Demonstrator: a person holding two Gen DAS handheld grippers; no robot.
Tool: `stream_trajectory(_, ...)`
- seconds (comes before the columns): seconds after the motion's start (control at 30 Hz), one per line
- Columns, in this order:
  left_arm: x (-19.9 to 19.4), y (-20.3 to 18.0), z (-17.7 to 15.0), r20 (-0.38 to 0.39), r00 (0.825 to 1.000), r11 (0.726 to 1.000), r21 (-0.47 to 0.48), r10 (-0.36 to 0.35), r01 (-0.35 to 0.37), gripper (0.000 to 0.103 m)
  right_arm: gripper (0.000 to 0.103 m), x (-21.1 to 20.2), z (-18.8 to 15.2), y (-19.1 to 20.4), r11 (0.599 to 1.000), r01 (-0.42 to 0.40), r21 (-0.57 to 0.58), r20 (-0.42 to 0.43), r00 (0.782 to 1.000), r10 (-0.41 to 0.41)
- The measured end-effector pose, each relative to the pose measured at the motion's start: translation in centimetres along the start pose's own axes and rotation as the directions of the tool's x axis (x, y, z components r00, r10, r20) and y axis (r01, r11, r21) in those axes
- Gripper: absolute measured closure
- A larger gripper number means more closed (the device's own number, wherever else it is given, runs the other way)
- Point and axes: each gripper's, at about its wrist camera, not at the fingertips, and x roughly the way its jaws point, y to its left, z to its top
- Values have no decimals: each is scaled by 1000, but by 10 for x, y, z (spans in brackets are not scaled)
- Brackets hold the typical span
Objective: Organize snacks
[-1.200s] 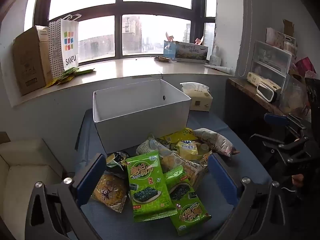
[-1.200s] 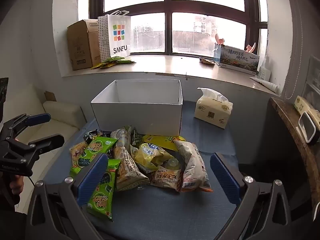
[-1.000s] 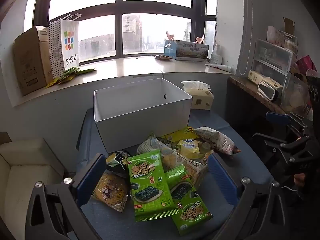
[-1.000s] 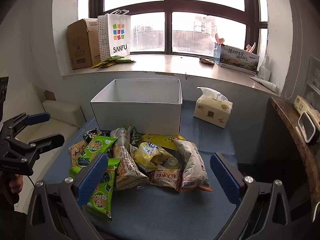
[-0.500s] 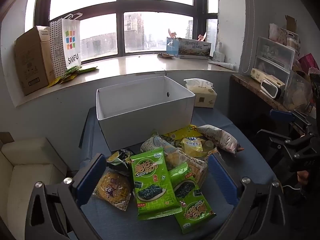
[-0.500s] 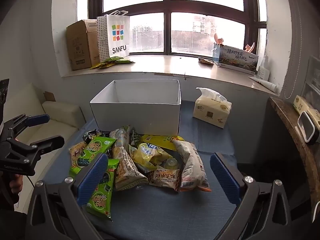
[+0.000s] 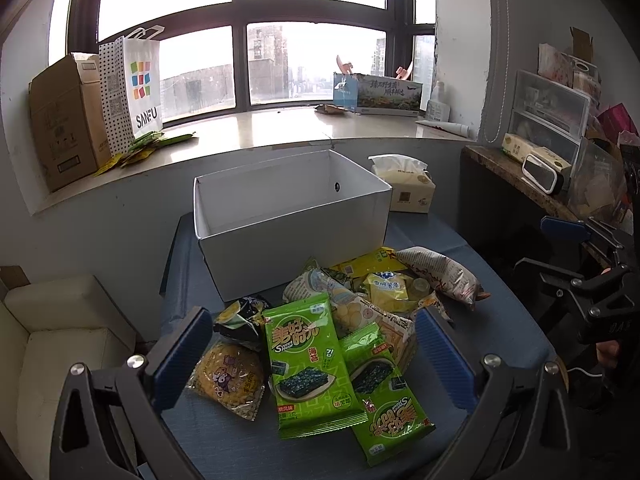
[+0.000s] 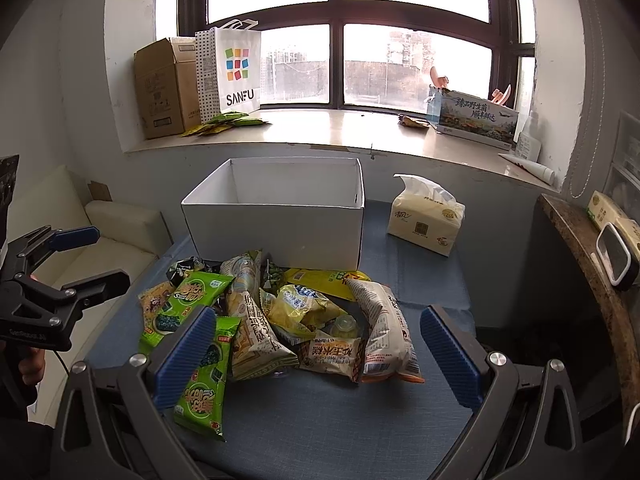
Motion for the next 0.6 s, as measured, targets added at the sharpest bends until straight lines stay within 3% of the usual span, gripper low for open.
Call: stream_trajectory(0.6,1,-3,-1,-1,1000,1000,9,0,0,0,0,-1,0,0,1000,-3,-1,1,1000,3)
